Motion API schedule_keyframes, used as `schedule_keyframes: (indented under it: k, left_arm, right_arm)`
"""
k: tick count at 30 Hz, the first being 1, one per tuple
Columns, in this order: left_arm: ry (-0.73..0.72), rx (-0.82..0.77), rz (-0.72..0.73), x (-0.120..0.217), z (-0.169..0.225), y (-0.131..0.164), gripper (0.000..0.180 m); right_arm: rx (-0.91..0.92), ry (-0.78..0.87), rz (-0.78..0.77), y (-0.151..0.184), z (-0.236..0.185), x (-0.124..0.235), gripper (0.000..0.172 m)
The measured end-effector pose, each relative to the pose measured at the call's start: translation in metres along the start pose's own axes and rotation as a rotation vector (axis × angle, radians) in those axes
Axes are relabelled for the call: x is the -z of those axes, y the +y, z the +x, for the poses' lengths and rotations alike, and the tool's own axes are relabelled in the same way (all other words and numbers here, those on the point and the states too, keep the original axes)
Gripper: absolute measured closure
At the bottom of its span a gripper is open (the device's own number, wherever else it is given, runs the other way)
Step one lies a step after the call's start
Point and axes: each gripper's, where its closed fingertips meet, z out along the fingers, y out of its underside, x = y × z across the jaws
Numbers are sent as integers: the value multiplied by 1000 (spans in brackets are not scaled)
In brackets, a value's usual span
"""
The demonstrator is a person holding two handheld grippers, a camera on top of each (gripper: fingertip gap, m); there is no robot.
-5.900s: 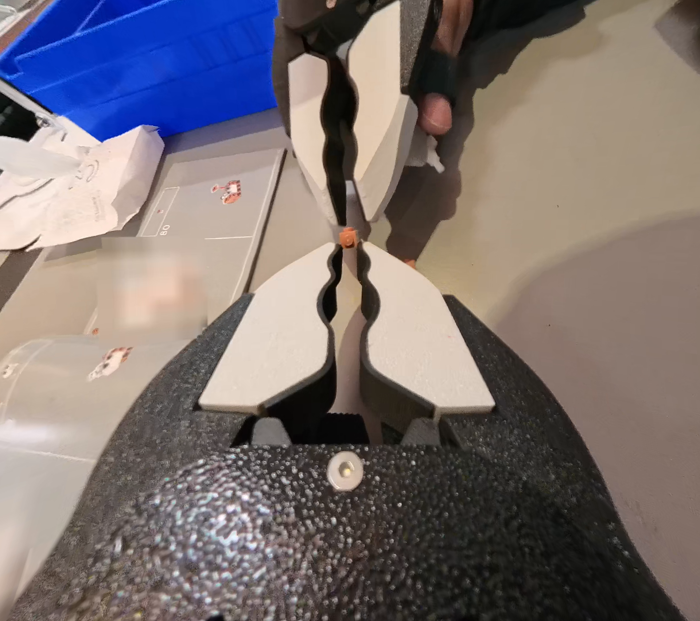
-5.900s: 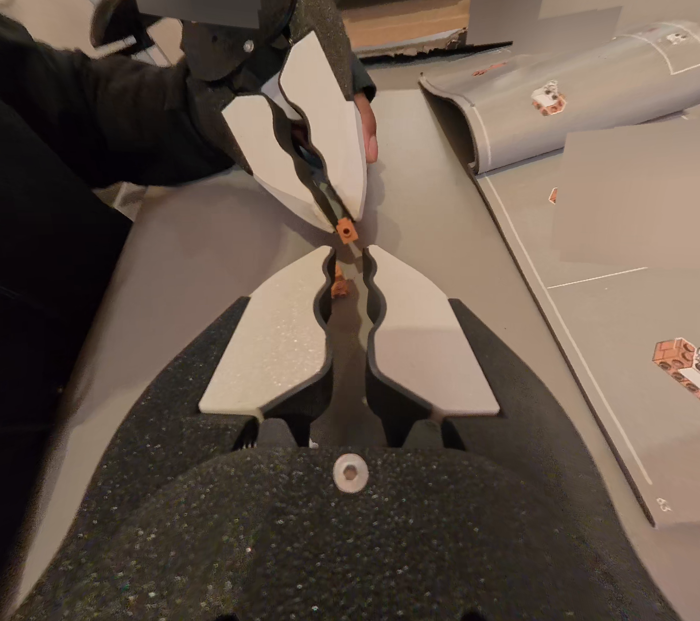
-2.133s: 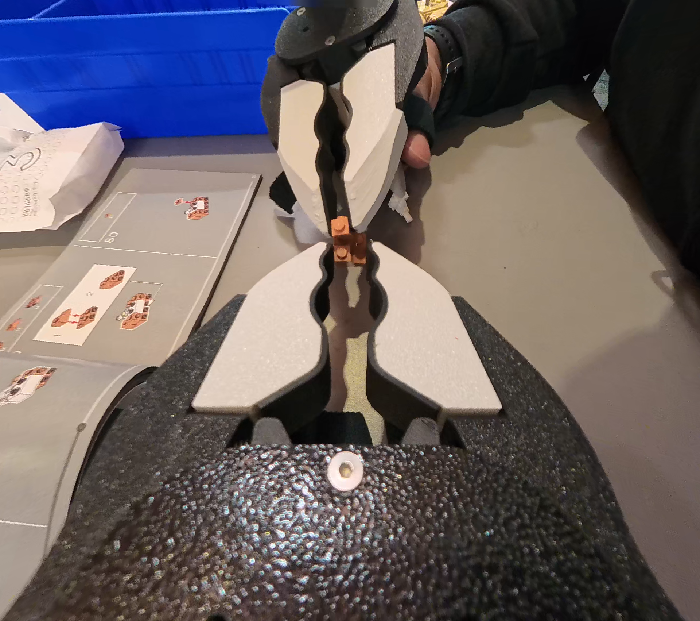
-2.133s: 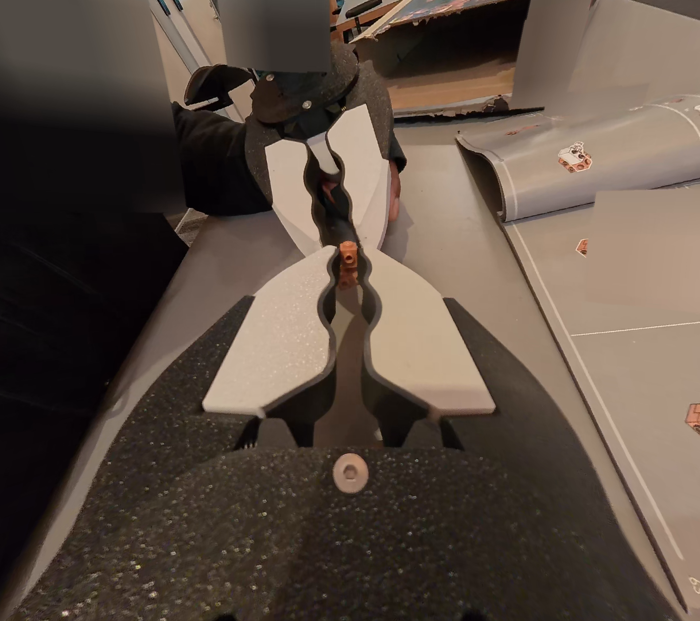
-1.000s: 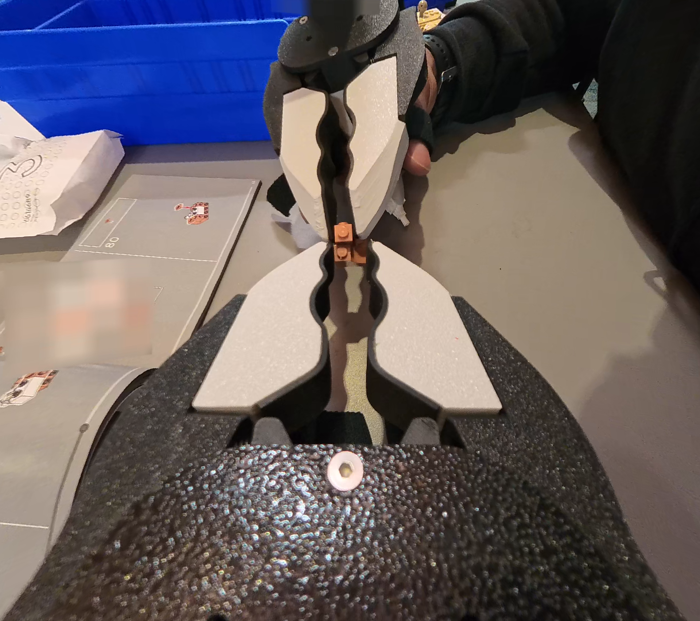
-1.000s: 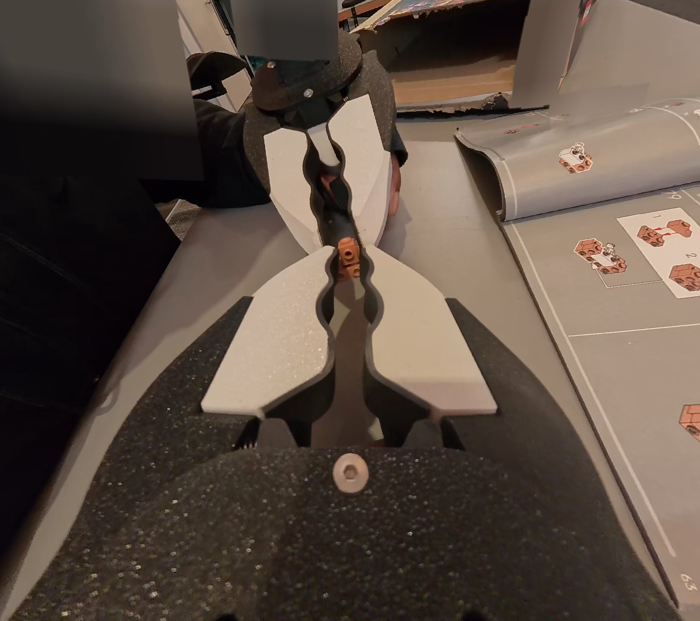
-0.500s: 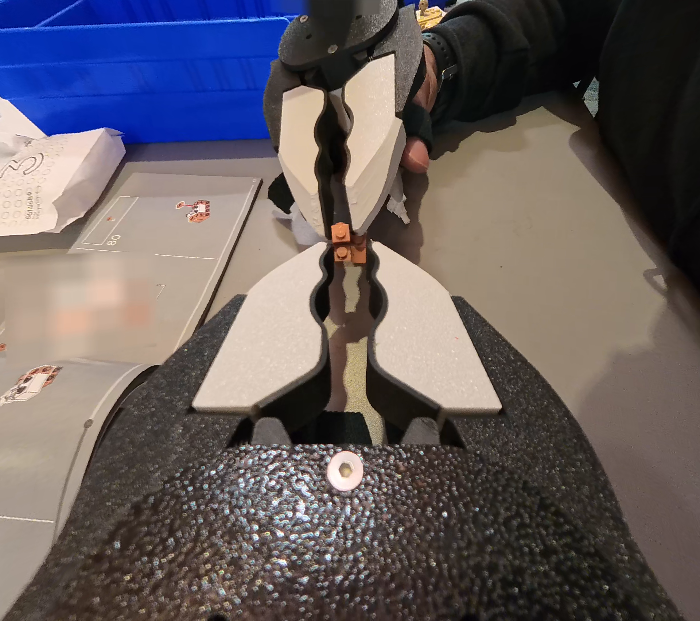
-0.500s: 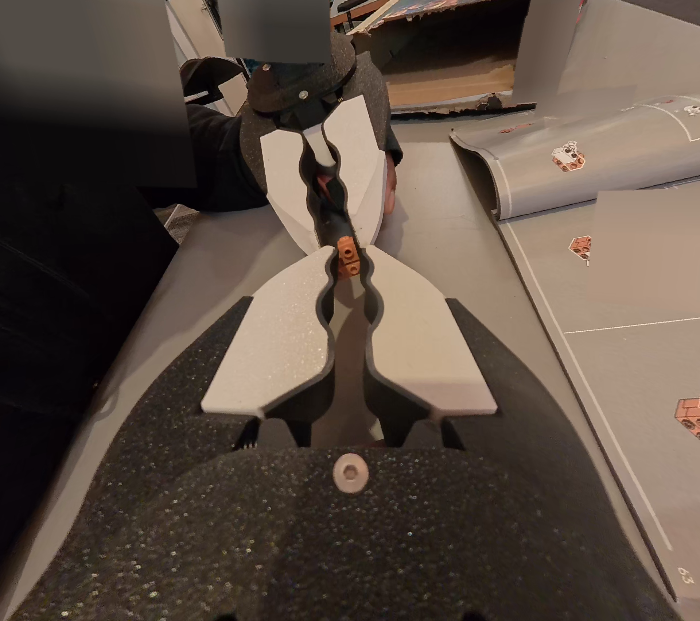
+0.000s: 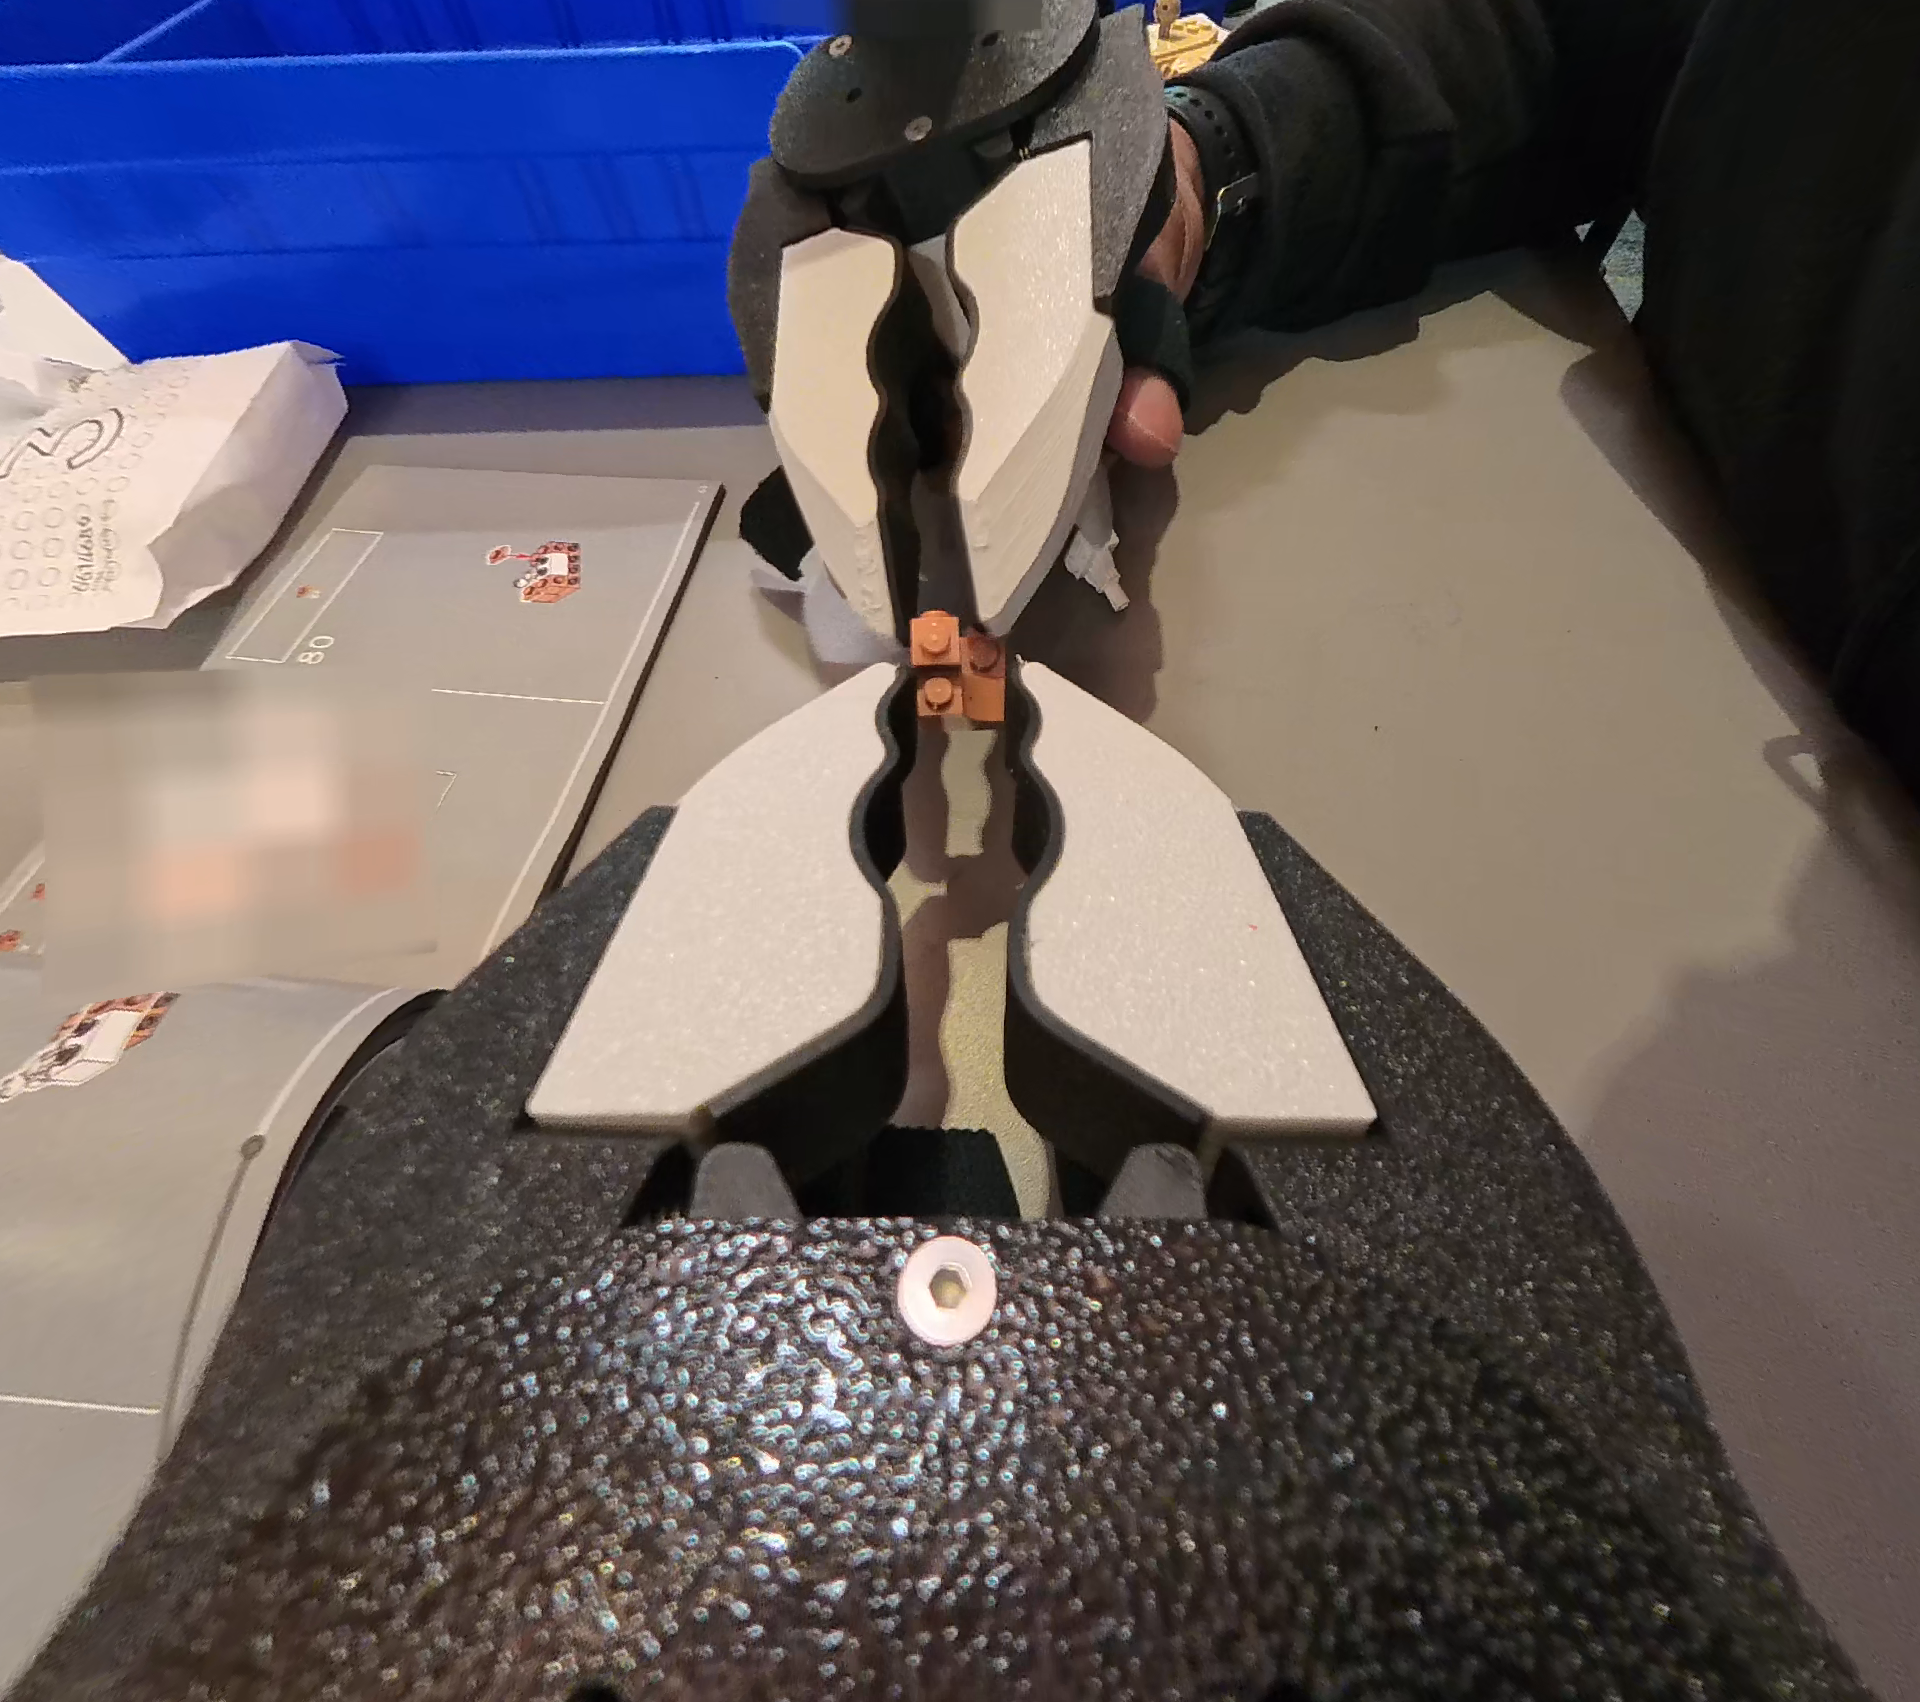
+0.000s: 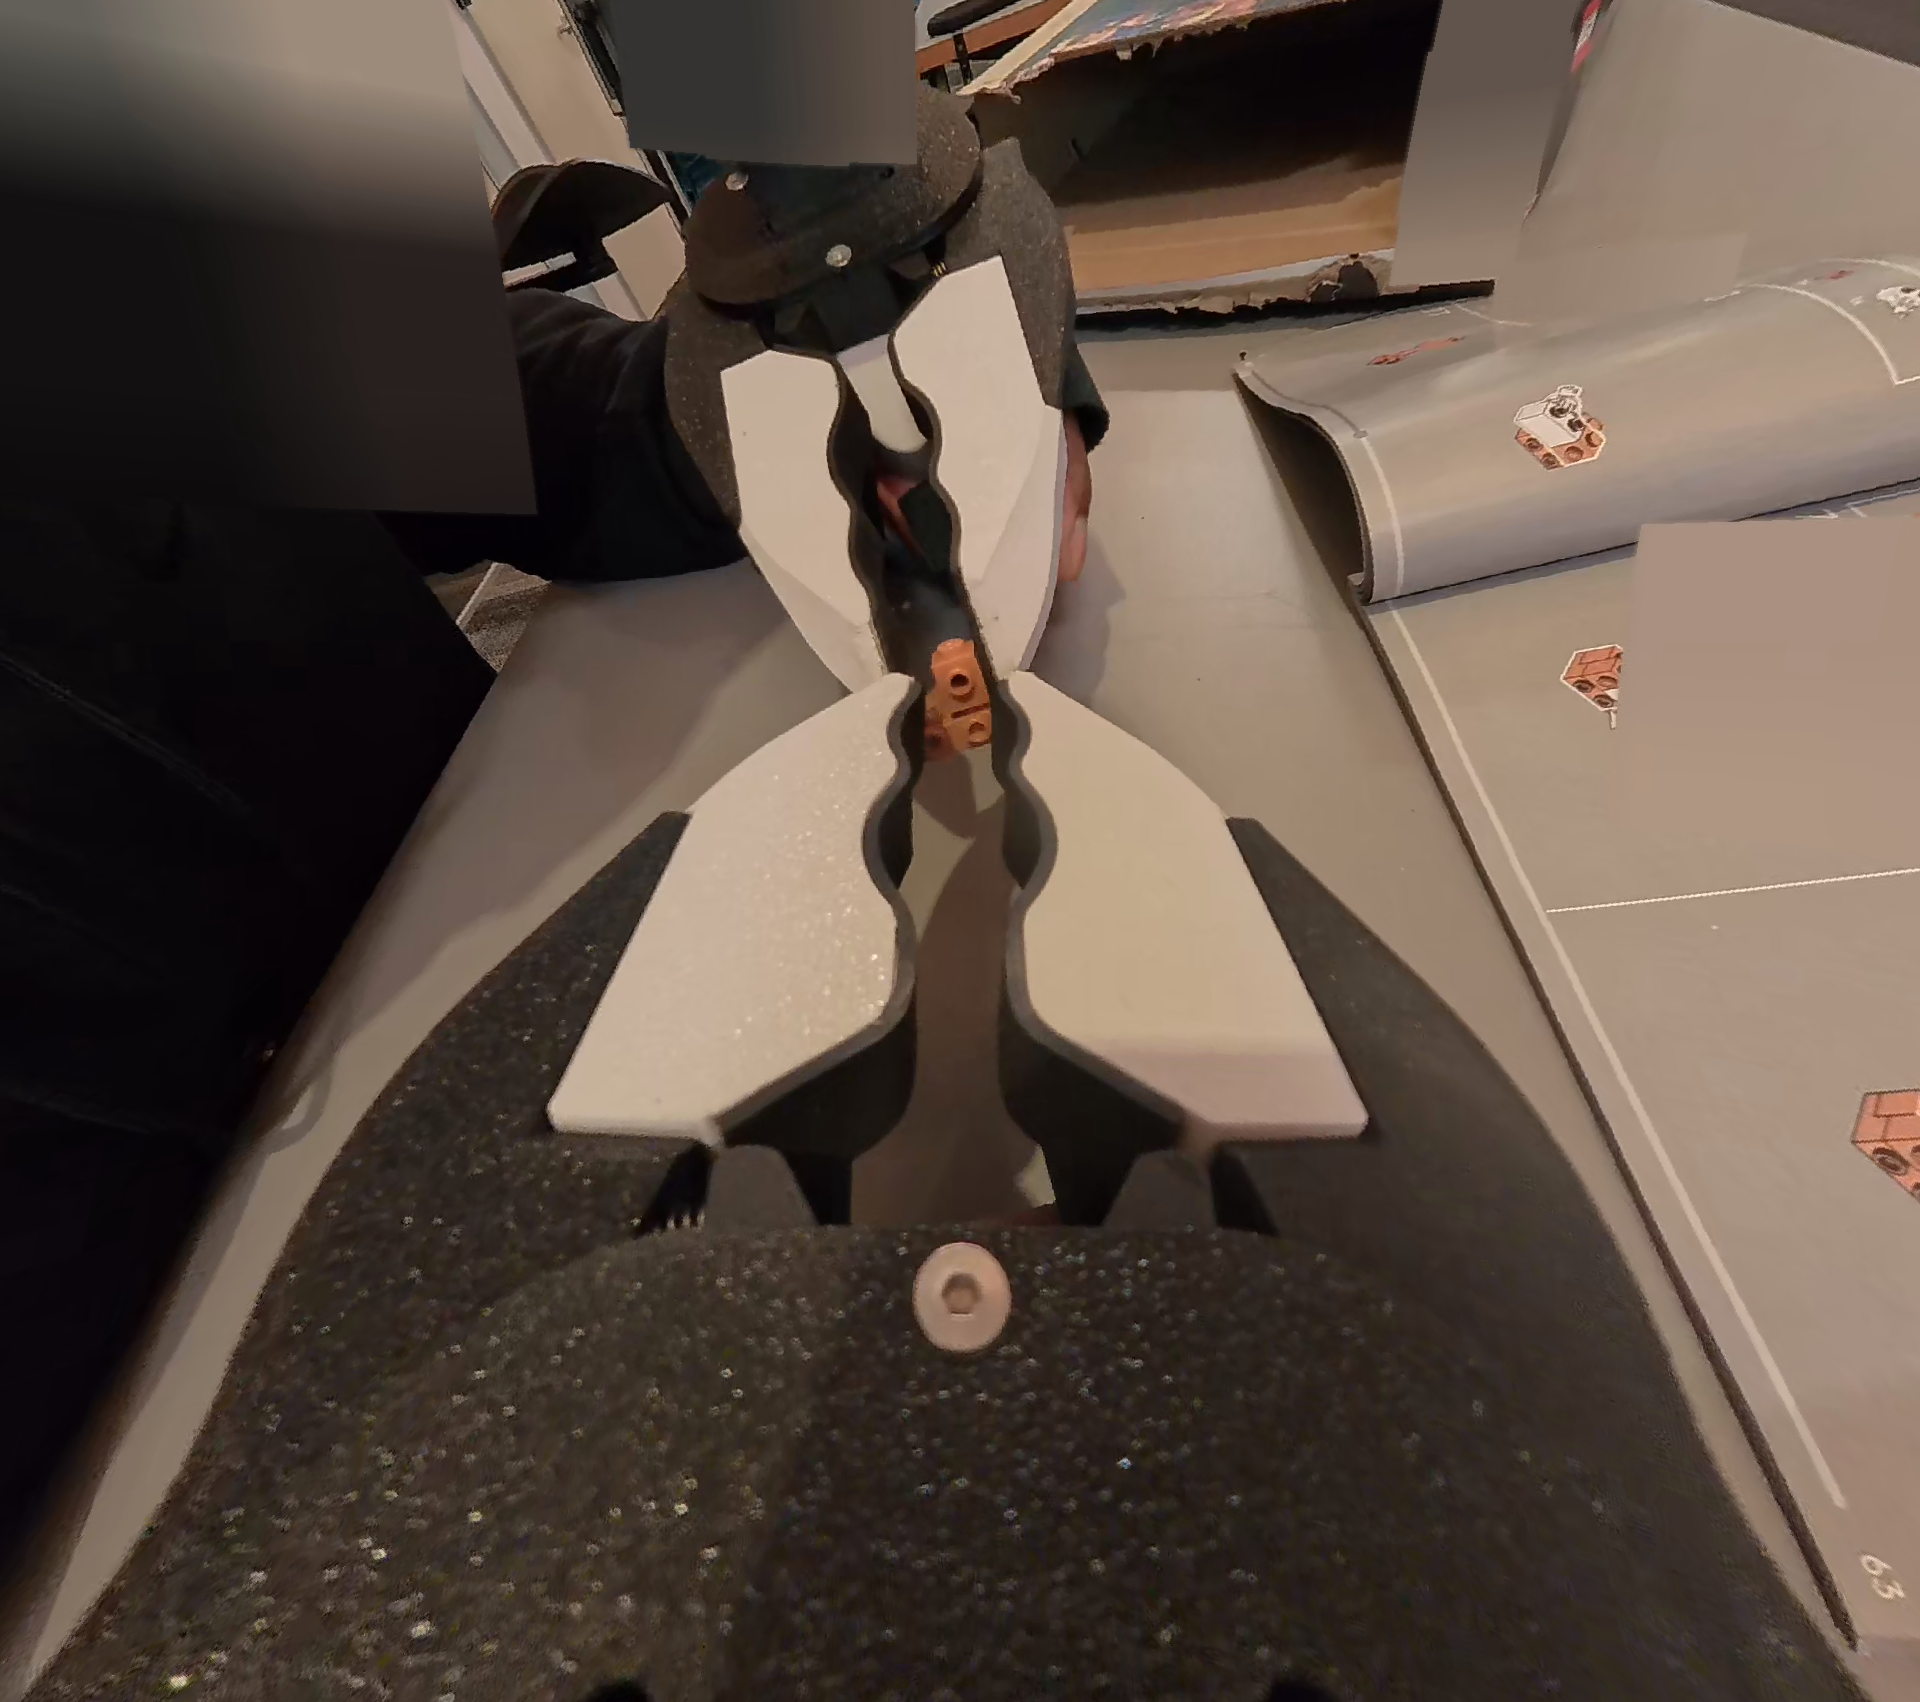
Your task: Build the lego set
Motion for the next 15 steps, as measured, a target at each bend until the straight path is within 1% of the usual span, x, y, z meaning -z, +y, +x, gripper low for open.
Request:
schedule_keyframes:
  k: [5,13,15]
  left_arm:
    - [3,9,-5,0,-1,1,165]
    - [10,16,-7,1,0,2,165]
    - [12,21,-10,1,-1,2,165]
  right_arm:
    - [10,-7,4,0,-2,1,155]
    - [12,1,5,0,-1,0,155]
    - [50,15,1,0,0,1,155]
